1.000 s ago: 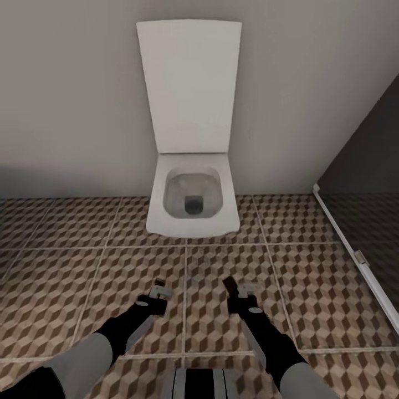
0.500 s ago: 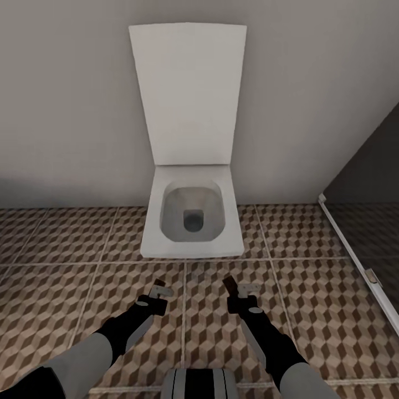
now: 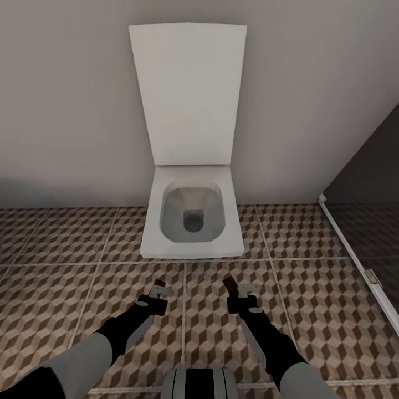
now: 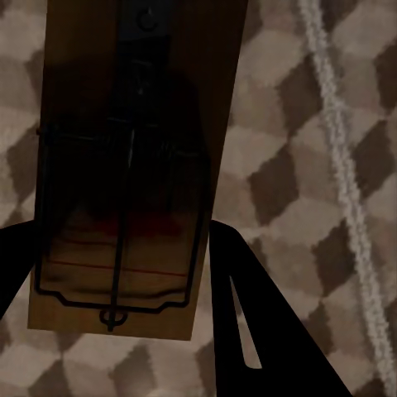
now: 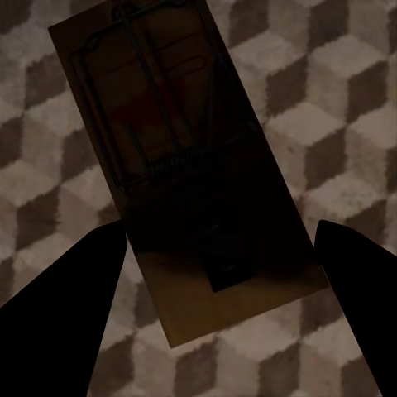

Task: Take the four mousetraps from the cabinet in the bathroom and place them on the bathroom floor. Make sure all four end up on the same floor surface, and ensure that at least two of them are either under or directly next to the same bathroom sink.

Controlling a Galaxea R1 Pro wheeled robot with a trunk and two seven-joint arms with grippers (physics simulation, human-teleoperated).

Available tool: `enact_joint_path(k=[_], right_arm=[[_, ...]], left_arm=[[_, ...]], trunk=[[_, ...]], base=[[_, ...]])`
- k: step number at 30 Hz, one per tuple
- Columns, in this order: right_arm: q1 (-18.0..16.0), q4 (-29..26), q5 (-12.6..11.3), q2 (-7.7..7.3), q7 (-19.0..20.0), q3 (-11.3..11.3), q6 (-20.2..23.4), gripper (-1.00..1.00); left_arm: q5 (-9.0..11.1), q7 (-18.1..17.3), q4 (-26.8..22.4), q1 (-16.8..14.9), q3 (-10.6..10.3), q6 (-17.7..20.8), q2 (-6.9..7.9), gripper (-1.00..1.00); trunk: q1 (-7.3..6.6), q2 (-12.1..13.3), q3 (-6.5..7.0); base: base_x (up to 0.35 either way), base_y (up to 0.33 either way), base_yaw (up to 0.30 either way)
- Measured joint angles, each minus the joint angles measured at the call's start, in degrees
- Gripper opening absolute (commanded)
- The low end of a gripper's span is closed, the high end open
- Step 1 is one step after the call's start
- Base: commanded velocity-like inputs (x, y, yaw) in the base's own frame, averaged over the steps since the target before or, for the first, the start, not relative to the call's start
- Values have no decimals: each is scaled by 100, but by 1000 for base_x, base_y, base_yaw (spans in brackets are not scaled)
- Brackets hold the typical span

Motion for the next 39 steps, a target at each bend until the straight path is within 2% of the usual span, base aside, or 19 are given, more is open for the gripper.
enact_joint_path(k=[9,39], right_arm=[[0,0,-1,0,0,0,0,-100],[0,6,-1,0,0,0,0,-100]], left_arm=[[1,0,1,0,0,0,0,-100],[2,0,-6,0,0,0,0,-100]], trunk=[[175,-319,-158],[253,-361,-1044]], base=[[0,0,0],[0,0,0]])
